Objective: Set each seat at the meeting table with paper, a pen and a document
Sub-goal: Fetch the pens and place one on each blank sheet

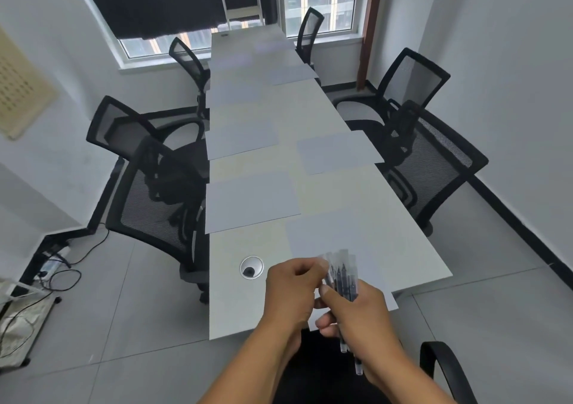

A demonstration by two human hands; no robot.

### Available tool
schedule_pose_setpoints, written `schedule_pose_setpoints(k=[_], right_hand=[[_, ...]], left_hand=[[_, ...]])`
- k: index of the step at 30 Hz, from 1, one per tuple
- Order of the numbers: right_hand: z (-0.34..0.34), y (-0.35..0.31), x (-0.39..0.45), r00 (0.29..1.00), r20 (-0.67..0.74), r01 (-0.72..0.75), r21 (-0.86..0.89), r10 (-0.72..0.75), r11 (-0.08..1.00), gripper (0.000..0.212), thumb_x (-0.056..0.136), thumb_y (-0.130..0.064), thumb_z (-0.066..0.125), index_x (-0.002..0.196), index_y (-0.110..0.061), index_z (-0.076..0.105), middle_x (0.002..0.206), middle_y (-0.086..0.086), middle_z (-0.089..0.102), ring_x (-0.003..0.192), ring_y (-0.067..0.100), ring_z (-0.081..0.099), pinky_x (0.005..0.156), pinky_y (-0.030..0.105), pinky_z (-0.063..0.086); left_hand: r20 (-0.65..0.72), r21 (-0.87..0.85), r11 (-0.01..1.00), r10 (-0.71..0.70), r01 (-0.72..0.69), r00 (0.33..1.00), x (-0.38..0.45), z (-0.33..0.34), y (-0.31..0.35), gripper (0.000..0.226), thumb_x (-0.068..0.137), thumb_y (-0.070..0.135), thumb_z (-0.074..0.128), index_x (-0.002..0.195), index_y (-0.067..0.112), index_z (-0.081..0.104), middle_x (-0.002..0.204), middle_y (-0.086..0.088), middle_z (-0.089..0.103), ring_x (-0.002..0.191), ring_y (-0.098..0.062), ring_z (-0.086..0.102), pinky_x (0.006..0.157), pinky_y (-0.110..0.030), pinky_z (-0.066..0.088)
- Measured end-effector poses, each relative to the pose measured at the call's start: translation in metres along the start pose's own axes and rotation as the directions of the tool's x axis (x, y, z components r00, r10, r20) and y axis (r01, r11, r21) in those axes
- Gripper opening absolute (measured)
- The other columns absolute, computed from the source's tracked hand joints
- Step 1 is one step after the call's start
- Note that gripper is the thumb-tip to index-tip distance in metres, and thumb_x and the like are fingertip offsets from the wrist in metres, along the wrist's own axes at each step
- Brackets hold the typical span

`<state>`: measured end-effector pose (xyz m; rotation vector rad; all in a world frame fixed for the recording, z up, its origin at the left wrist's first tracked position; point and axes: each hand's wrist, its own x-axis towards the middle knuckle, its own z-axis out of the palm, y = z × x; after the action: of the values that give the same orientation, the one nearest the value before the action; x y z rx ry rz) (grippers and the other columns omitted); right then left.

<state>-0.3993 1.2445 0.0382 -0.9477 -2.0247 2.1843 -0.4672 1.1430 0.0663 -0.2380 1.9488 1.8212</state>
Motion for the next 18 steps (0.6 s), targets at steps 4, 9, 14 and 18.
schedule_pose_setpoints(k=[4, 9, 14, 18], right_hand=[[-0.004, 0.003, 0.010, 0.999, -0.021, -0.025, 0.052, 0.026, 0.998, 0.013, 0.105, -0.026, 0.069, 0.115, -0.019, 0.074, 0.087, 0.009, 0.081, 0.073, 0.028, 0.079, 0.071, 0.044, 0.069], [-0.020, 0.019, 0.025, 0.993, -0.088, -0.070, 0.039, 0.073, 0.997, 0.014, 0.105, -0.027, 0.069, 0.113, -0.015, 0.071, 0.085, 0.010, 0.081, 0.075, 0.029, 0.080, 0.067, 0.042, 0.068], [-0.038, 0.037, 0.038, 0.983, -0.142, -0.110, 0.031, 0.113, 0.993, 0.013, 0.103, -0.025, 0.071, 0.109, -0.014, 0.072, 0.081, 0.012, 0.079, 0.070, 0.027, 0.076, 0.064, 0.043, 0.067], [-0.050, 0.050, 0.047, 0.981, -0.144, -0.130, -0.001, 0.129, 0.991, 0.012, 0.103, -0.022, 0.072, 0.105, -0.010, 0.071, 0.076, 0.013, 0.076, 0.060, 0.023, 0.069, 0.059, 0.040, 0.064]], left_hand=[[-0.061, 0.004, 1.000, -0.001, 0.001, 0.998, 0.016, 0.007, 0.000, 0.019, 0.100, 0.019, 0.076, 0.087, 0.006, 0.083, 0.091, 0.003, 0.084, 0.081, -0.014, 0.079, 0.067, -0.022, 0.058], [-0.182, -0.091, 0.996, -0.043, 0.027, 0.982, 0.052, 0.010, 0.001, 0.015, 0.097, 0.017, 0.081, 0.084, 0.011, 0.084, 0.093, 0.002, 0.085, 0.069, -0.009, 0.077, 0.077, -0.030, 0.057], [-0.246, -0.075, 0.996, -0.060, 0.042, 0.967, 0.092, 0.020, -0.011, 0.016, 0.093, 0.015, 0.085, 0.078, 0.009, 0.084, 0.093, 0.005, 0.084, 0.067, -0.015, 0.074, 0.079, -0.033, 0.058], [-0.244, 0.069, 0.996, -0.040, 0.059, 0.969, 0.124, 0.033, -0.032, 0.024, 0.090, 0.022, 0.088, 0.070, 0.012, 0.081, 0.083, 0.003, 0.082, 0.070, -0.021, 0.078, 0.080, -0.036, 0.060]])
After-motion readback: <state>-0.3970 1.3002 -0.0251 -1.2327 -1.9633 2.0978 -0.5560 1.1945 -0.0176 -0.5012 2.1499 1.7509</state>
